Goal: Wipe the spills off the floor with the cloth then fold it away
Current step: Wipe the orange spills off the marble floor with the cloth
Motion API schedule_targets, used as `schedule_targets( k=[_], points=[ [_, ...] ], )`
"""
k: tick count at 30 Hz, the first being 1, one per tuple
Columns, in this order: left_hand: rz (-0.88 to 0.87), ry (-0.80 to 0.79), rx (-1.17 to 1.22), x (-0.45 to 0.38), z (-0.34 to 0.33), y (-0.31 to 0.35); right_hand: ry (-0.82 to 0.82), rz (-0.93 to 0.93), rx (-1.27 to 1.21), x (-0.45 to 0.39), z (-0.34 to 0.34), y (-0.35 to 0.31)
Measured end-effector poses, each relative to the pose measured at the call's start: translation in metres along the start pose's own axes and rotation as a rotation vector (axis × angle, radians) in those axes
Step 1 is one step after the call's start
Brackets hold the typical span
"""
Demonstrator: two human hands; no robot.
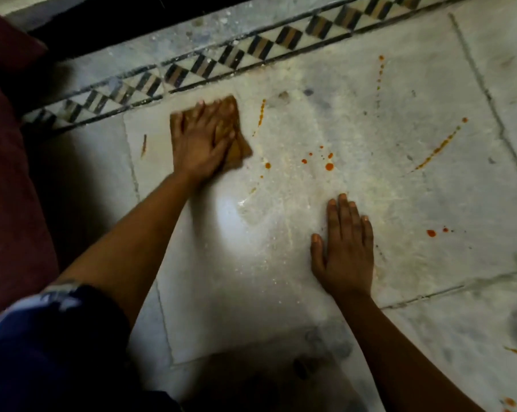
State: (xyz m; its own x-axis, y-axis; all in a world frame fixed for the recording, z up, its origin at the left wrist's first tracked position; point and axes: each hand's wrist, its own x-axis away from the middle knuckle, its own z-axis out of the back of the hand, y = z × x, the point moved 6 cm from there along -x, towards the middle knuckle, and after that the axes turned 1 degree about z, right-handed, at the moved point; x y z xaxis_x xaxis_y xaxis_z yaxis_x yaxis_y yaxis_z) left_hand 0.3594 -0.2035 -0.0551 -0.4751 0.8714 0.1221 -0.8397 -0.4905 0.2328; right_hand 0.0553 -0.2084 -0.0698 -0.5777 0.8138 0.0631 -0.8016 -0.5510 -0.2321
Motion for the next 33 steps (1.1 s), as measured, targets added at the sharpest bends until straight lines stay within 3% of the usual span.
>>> schedule_targets(
  k=[4,9,11,18,25,33],
  points=[
    [-0.002,-0.032,-0.018,-0.07,-0.001,0.047,-0.009,0.004,-0.002,0.0,-0.001,0.0],
    [-0.404,-0.089,-0.061,-0.021,-0.015,0.071,0.007,0.008,-0.025,0.0,0.002,-0.001],
    [-0.447,-0.088,-0.062,-0.01,-0.012,0.051,0.013,0.006,-0.032,0.0,0.002,0.0],
    [-0.095,-0.02,-0.037,-0.07,-0.008,0.068,-0.011,0.001,-0.032,0.001,-0.002,0.0],
    [-0.293,-0.023,-0.055,0.074,-0.029,0.077,-0.015,0.007,-0.056,0.001,-0.001,0.001],
    [-0.07,0.025,-0.095,-0.017,-0.016,0.067,0.006,0.009,-0.039,0.0,-0.003,0.001]
  ],
)
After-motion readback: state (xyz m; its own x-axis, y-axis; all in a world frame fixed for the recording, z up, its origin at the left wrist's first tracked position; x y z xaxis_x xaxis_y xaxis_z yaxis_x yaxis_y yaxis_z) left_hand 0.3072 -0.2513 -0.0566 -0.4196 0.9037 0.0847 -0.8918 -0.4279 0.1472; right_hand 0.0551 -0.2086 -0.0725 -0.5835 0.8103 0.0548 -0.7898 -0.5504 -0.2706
